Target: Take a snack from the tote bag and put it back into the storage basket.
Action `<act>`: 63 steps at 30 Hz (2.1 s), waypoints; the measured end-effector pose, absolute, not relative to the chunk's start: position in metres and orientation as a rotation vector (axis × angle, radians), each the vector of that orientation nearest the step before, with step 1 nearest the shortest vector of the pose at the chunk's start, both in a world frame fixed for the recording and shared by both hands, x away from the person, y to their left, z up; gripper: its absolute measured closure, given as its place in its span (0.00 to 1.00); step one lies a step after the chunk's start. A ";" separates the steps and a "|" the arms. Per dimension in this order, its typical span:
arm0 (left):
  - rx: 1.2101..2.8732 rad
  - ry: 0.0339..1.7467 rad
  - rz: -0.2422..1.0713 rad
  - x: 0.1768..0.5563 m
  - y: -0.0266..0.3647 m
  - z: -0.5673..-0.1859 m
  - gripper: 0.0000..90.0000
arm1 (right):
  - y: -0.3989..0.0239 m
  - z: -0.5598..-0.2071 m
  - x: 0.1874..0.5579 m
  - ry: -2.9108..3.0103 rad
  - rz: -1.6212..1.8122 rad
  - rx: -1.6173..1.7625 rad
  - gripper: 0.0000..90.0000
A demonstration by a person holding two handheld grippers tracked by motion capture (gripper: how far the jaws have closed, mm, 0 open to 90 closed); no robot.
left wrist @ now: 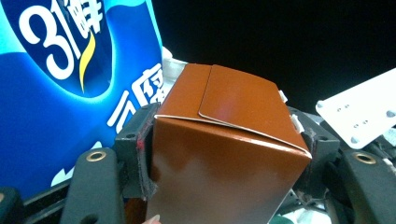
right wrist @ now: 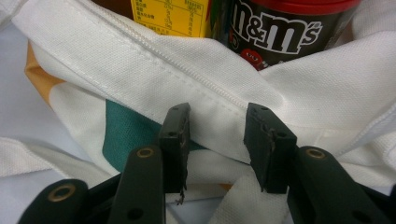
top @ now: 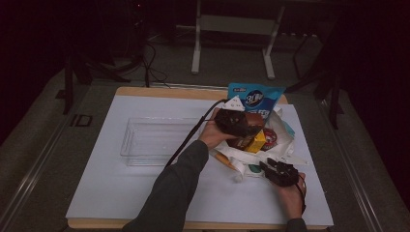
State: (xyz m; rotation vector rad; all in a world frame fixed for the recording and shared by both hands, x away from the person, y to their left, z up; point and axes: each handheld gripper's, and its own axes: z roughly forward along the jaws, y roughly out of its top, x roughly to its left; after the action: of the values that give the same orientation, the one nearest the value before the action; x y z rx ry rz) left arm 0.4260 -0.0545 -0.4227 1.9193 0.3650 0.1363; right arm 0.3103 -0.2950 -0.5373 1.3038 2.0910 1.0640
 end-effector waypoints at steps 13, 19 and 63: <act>1.921 0.386 0.141 0.427 -0.054 -0.420 0.43 | -0.295 -0.537 0.310 2.094 1.067 1.301 0.66; 1.913 0.397 0.157 0.427 -0.047 -0.415 0.45 | -0.295 -0.537 0.310 2.094 1.066 1.300 0.66; 1.704 0.401 0.214 0.379 0.037 -0.332 0.47 | -0.294 -0.537 0.310 2.099 1.062 1.295 0.65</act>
State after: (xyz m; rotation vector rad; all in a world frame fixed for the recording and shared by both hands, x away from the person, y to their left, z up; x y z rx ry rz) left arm 0.3794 0.0367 -0.3325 1.7037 0.4007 0.2144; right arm 0.3105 -0.2940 -0.5374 1.2948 2.0993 1.0615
